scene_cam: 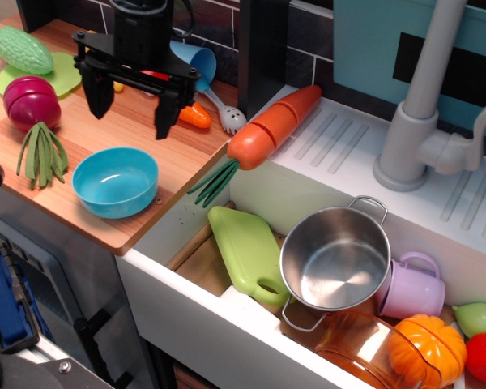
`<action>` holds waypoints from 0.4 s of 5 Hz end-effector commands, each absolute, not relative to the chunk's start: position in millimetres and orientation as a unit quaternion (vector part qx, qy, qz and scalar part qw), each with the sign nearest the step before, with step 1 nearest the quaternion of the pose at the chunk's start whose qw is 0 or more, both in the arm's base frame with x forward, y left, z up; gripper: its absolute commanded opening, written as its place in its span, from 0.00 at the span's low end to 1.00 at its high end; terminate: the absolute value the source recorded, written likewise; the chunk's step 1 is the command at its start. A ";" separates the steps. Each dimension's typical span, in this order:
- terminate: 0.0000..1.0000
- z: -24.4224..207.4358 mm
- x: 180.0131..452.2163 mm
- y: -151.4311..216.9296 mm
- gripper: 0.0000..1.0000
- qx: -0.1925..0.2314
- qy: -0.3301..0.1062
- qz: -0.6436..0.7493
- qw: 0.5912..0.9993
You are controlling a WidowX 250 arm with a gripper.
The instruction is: Lift bowl
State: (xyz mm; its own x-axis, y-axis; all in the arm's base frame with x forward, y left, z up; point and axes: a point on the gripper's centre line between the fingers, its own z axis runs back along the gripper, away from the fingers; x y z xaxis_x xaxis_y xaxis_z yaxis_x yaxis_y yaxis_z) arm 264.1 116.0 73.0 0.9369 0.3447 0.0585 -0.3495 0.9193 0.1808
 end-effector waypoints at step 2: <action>0.00 61.7 273.5 110.5 1.00 0.094 -0.066 0.254 0.960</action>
State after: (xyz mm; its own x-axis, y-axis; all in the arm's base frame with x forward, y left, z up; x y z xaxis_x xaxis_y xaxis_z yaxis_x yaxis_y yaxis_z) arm 269.0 109.1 51.1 0.8643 0.4829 0.1409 -0.5007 0.8528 0.1484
